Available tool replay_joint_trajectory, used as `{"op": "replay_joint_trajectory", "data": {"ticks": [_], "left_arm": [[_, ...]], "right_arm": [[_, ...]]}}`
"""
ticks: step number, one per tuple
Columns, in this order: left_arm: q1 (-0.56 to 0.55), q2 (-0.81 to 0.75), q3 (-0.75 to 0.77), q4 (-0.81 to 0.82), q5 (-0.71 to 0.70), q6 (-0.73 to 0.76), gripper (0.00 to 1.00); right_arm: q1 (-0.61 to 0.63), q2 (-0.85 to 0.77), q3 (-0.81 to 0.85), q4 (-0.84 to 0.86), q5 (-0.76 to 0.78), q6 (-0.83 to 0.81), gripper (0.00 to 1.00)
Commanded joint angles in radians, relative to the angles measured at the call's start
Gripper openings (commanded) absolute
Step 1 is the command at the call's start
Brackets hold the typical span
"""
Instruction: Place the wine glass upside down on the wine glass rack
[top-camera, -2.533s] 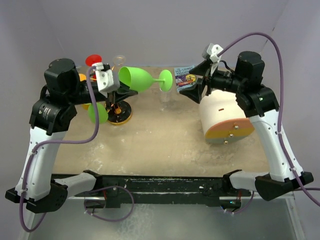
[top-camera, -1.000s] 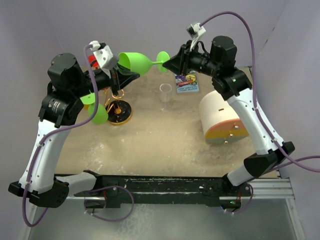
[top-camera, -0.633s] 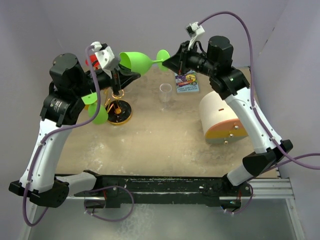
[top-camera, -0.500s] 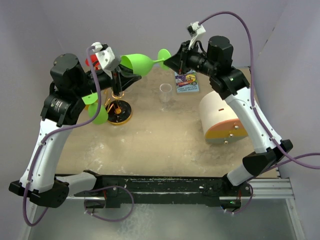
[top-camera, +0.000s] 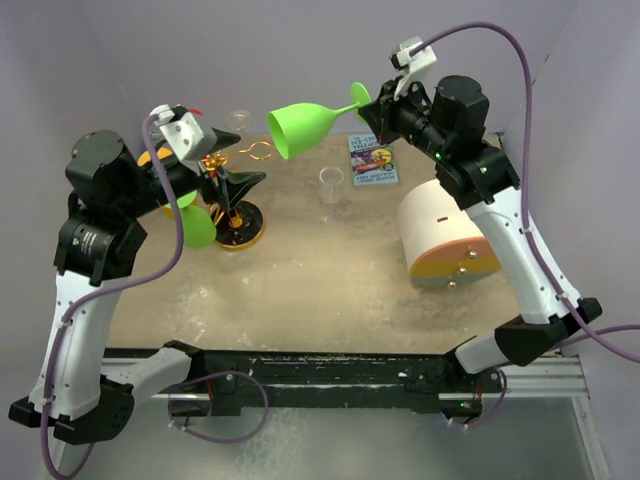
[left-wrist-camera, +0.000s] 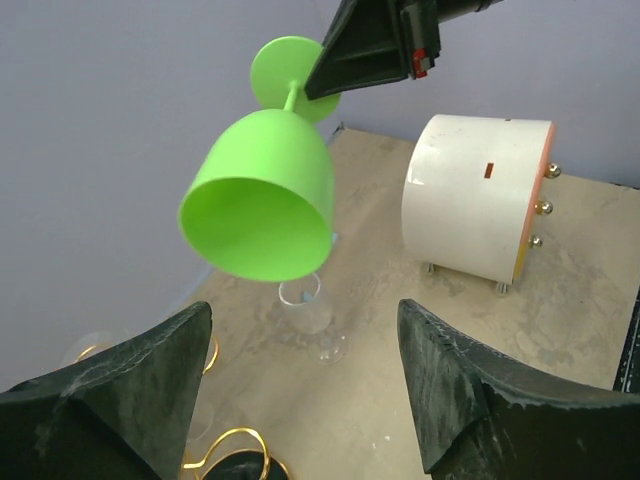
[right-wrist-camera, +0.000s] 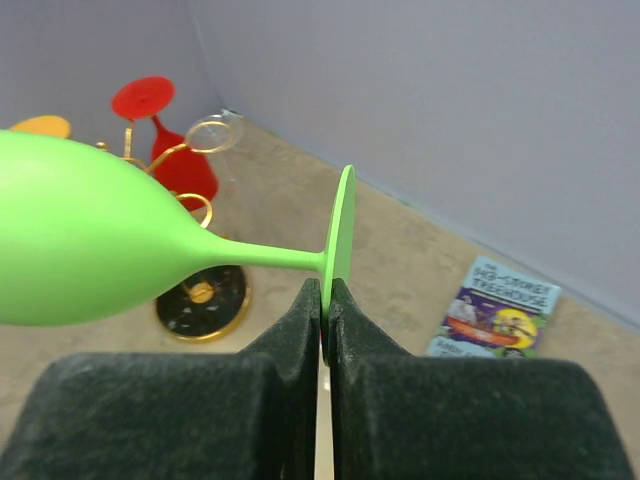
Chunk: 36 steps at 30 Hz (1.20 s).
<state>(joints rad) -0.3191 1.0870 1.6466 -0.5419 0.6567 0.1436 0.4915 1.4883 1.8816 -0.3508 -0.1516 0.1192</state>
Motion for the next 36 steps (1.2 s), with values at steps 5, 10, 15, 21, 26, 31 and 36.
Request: {"op": "replay_joint_trajectory", "data": {"ticks": [5, 10, 15, 21, 26, 31, 36], "left_arm": [[0.072, -0.091, 0.048, -0.102, -0.17, 0.073, 0.96], [0.113, -0.123, 0.05, -0.13, -0.279, 0.079, 0.99], [0.146, -0.137, 0.064, -0.141, -0.41, 0.084, 0.99], [0.202, -0.131, 0.052, -0.143, -0.515, 0.07, 0.99], [0.271, -0.108, 0.036, -0.145, -0.473, 0.023, 0.99], [0.311, -0.106, 0.019, -0.127, -0.463, 0.011, 0.99], [0.346, -0.101, 0.044, -0.12, -0.492, 0.019, 0.99]], "right_arm": [[0.013, -0.092, -0.119, 0.043, 0.097, -0.449, 0.0], [0.096, -0.116, -0.194, 0.022, 0.202, -0.661, 0.0], [0.225, -0.089, -0.24, 0.021, 0.392, -0.83, 0.0], [0.317, -0.056, -0.243, 0.0, 0.426, -0.943, 0.0], [0.394, -0.032, -0.243, 0.018, 0.437, -1.034, 0.0], [0.458, 0.025, -0.219, 0.042, 0.458, -1.124, 0.0], [0.48, 0.09, -0.166, 0.054, 0.436, -1.189, 0.0]]}}
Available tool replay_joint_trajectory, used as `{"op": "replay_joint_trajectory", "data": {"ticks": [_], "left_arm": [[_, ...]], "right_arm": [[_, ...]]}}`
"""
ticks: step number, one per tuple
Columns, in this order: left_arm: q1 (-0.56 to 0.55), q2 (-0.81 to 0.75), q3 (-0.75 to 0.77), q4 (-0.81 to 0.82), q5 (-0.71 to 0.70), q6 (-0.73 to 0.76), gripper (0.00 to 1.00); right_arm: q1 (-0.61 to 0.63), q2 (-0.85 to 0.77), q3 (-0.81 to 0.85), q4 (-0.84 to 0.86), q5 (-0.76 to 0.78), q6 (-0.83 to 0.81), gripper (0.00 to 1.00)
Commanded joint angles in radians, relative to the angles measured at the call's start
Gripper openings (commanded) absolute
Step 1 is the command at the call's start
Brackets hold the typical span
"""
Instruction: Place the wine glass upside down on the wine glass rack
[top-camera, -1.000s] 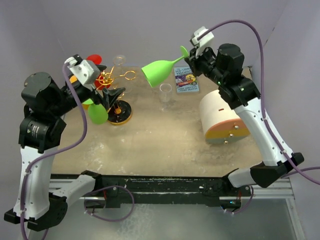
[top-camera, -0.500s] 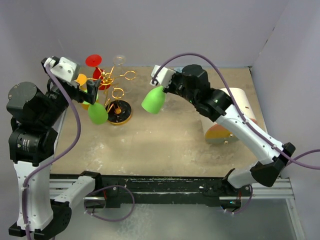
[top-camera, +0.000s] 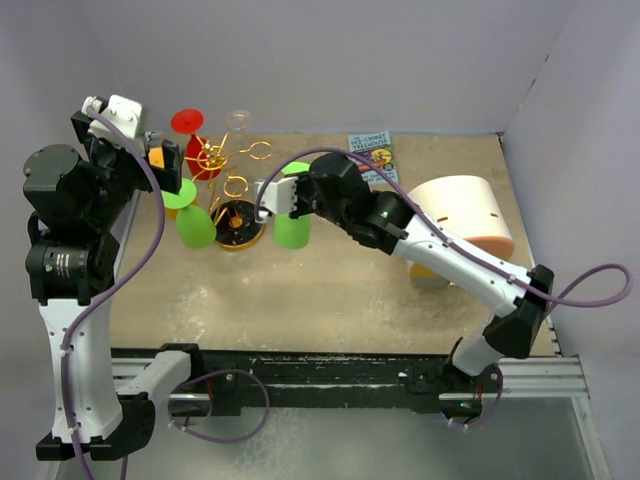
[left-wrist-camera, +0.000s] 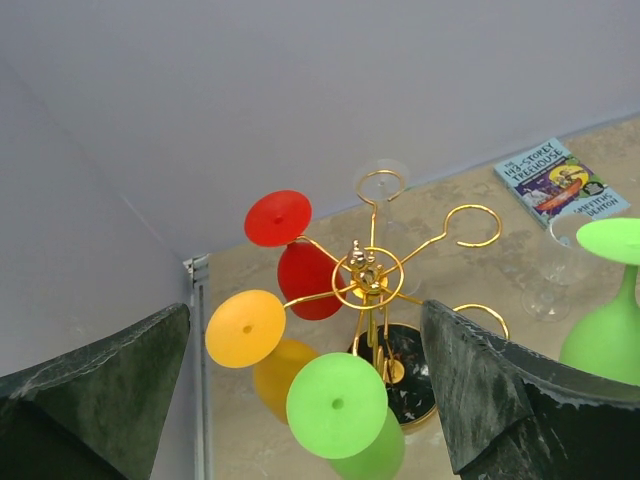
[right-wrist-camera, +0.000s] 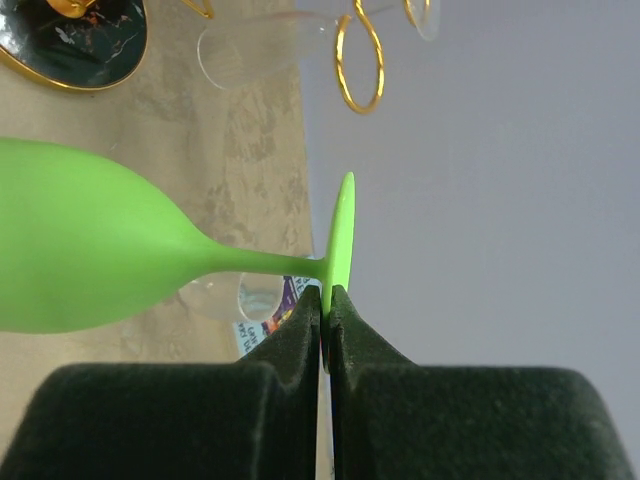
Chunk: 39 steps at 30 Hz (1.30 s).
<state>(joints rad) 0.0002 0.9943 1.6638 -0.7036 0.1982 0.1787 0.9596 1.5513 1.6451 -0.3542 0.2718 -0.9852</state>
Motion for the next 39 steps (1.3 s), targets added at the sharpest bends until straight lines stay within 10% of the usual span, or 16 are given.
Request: {"op": "replay_joint_trajectory", "data": {"ticks": [1, 39], "left_arm": [[0.032, -0.007, 0.033, 0.042, -0.041, -0.015, 0.99], [0.111, -0.023, -0.029, 0.08, 0.011, -0.034, 0.99]], "right_arm": [[0.014, 0.038, 0.079, 0.063, 0.006, -0.096, 0.0], [0.025, 0.329, 0.358, 0.23, -0.047, -0.228, 0.0]]}}
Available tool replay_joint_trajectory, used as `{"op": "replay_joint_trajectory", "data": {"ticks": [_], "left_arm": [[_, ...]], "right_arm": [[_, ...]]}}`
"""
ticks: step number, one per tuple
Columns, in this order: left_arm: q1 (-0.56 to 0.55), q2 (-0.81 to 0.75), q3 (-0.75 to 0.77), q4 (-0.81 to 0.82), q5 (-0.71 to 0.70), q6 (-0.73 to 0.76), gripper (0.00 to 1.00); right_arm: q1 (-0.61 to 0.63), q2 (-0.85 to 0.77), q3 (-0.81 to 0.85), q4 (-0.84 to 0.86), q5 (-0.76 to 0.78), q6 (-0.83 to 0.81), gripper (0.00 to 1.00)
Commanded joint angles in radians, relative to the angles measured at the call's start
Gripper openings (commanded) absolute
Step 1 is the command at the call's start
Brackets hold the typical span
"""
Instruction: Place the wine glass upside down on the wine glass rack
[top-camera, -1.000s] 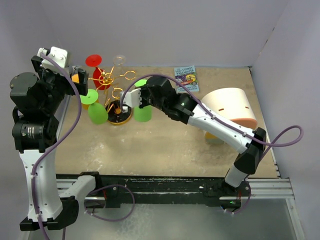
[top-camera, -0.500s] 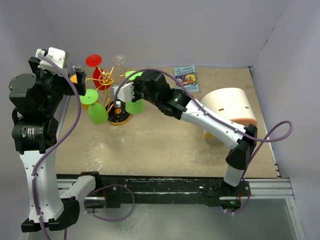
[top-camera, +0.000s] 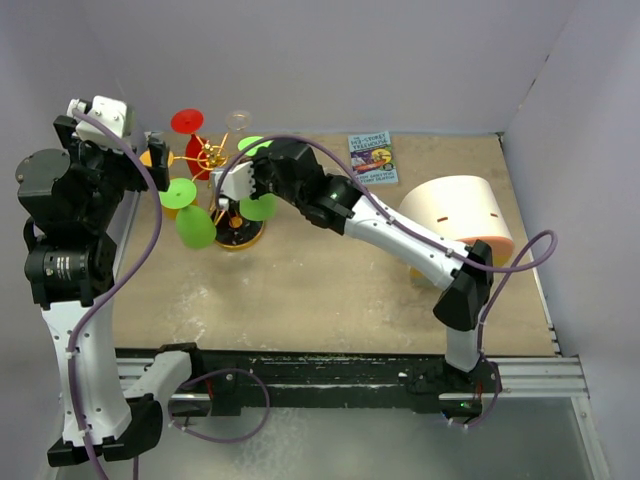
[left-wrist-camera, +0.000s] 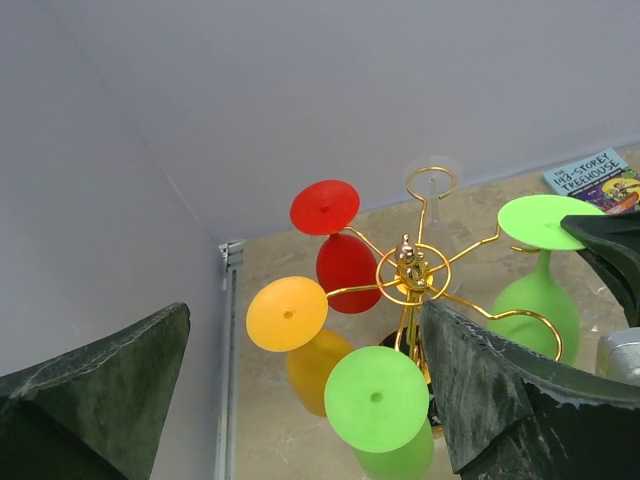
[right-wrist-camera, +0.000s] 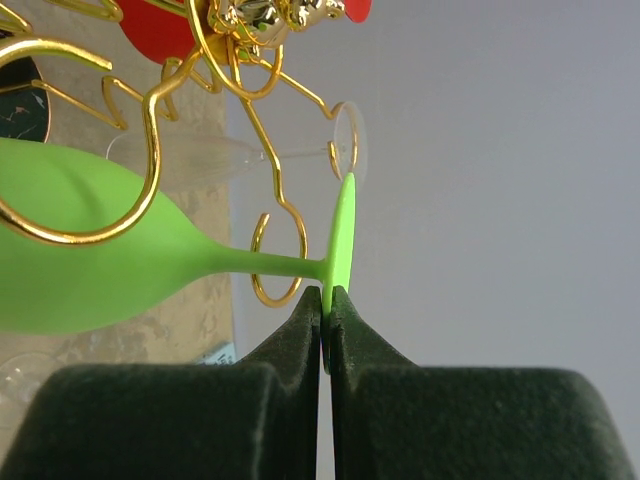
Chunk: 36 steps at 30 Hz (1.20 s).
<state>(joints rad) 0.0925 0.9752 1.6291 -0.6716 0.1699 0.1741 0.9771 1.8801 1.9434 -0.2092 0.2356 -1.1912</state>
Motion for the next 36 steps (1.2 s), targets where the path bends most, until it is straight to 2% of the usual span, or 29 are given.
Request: {"op": "replay_joint_trajectory", "data": {"ticks": [1, 18, 36], "left_arm": [[0.019, -0.004, 0.008, 0.048, 0.041, -0.031, 0.99], [0.026, -0.005, 0.013, 0.047, 0.076, -0.032, 0.99], [0.035, -0.006, 0.02, 0.043, 0.095, -0.049, 0.99]], "right_arm": [[0.008, 0.007, 0.065, 0.089, -0.01, -0.021, 0.0], [0.006, 0.098, 0.143, 0.123, -0.041, -0.012, 0.0], [-0.011, 0.114, 0.131, 0.162, -0.002, -0.003, 0.0]]}}
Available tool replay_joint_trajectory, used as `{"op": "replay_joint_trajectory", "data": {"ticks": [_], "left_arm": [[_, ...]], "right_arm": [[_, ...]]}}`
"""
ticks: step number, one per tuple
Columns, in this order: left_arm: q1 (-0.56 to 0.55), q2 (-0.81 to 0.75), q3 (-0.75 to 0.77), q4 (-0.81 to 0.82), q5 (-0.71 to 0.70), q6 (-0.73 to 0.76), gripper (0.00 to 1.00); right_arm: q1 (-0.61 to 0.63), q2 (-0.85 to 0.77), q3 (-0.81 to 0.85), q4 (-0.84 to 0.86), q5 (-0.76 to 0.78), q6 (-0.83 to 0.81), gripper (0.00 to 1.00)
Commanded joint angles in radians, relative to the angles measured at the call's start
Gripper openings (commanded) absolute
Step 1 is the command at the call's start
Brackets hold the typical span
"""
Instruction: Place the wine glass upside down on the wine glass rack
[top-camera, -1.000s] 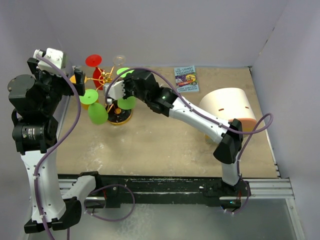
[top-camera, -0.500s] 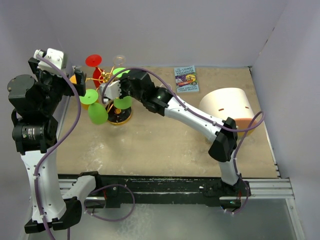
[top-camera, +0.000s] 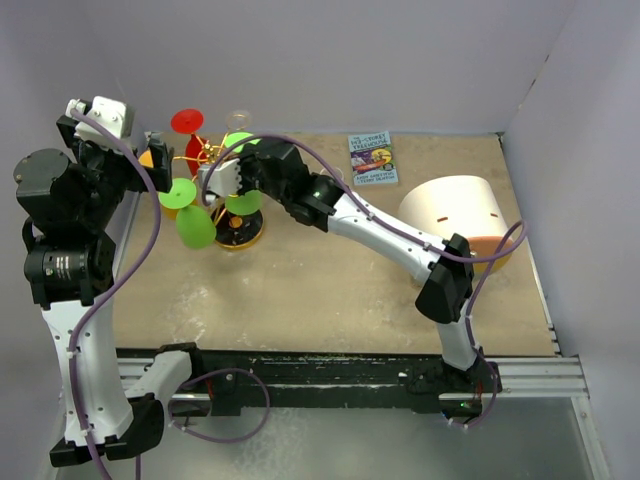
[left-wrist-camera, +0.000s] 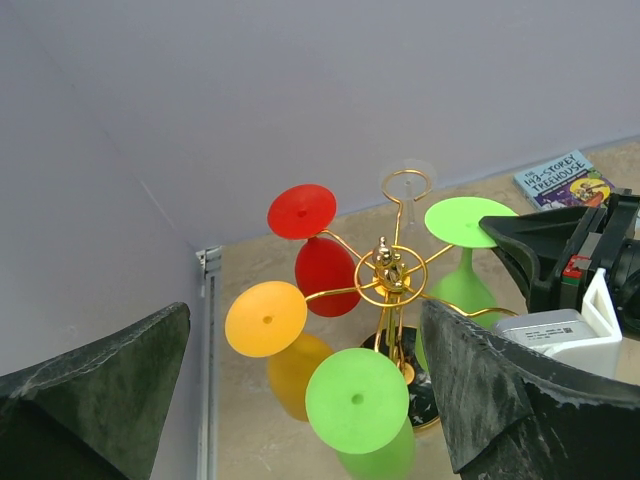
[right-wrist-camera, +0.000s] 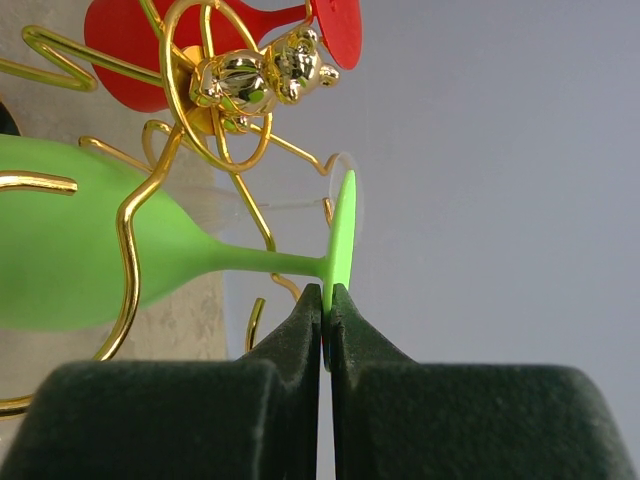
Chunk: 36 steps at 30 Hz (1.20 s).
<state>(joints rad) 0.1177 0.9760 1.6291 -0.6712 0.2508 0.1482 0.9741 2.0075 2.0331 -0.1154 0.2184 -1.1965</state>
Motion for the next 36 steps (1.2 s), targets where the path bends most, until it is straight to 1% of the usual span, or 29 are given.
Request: {"op": "replay_joint_trajectory", "data": {"ticks": [1, 22, 36], "left_arm": [[0.01, -0.006, 0.02, 0.043, 0.013, -0.023, 0.99], [0.013, -0.02, 0.0, 0.051, 0.024, -0.02, 0.99], [0.013, -0.025, -0.014, 0.058, 0.027, -0.015, 0.99]], "right_arm": [[-0.009, -0.014, 0.041, 0.067, 0.015, 0.003, 0.0], [-0.046, -0.057, -0.037, 0.094, 0.032, -0.022, 0.0], [-0.059, -0.076, -0.056, 0.086, 0.034, -0.017, 0.0]]}}
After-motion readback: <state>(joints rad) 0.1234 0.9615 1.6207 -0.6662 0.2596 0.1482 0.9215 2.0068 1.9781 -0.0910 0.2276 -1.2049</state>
